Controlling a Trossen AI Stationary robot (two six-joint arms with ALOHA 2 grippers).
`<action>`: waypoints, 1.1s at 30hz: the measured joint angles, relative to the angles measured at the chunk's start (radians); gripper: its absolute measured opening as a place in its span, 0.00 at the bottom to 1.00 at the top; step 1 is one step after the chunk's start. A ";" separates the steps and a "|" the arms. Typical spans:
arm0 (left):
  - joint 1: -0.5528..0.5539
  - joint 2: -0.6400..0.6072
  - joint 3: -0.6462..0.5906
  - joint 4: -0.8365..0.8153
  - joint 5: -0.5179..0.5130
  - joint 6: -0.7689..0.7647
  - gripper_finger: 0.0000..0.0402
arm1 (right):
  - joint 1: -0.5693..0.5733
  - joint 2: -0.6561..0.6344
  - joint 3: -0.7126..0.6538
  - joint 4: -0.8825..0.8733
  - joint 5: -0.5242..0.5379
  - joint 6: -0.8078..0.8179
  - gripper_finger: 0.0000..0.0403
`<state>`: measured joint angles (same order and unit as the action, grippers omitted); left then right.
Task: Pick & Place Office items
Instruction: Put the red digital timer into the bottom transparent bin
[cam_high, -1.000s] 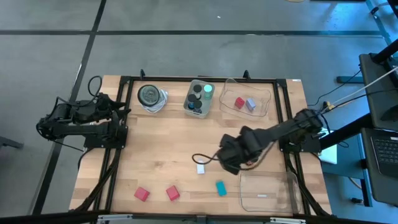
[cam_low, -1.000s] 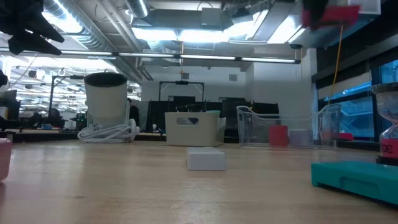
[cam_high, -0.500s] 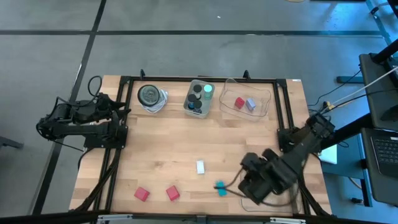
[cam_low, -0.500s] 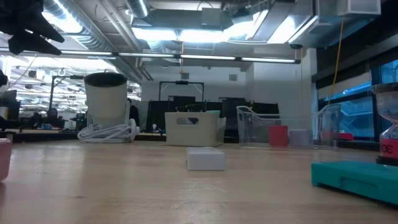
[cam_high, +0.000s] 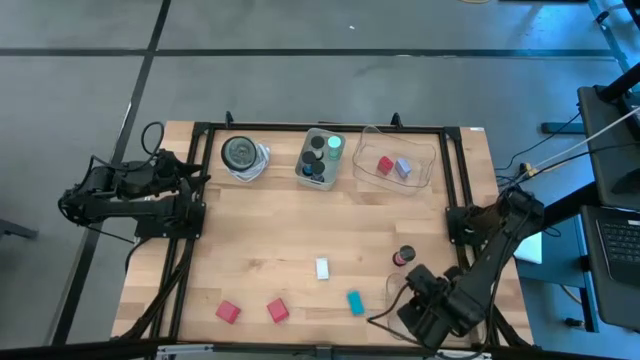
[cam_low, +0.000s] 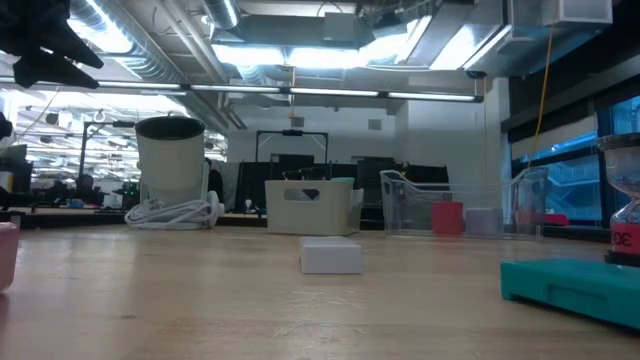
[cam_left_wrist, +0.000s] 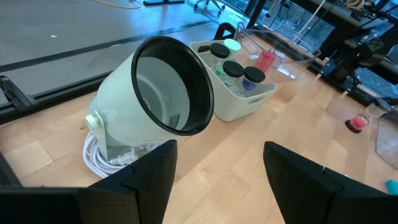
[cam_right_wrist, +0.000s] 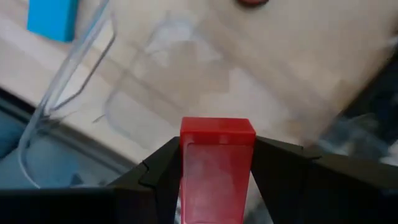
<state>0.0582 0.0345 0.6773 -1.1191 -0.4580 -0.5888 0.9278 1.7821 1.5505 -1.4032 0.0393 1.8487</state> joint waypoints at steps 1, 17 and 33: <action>0.000 0.000 0.000 0.000 0.000 0.000 0.59 | 0.003 0.000 -0.021 0.042 -0.005 0.002 0.42; 0.000 0.000 0.000 0.000 0.000 0.000 0.59 | 0.010 0.000 -0.268 0.346 -0.089 -0.001 0.42; 0.000 0.000 0.000 0.000 0.000 0.000 0.59 | -0.039 0.000 -0.425 0.459 -0.077 -0.059 0.42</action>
<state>0.0581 0.0345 0.6773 -1.1191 -0.4580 -0.5888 0.8890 1.7821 1.1259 -0.9443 -0.0376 1.7900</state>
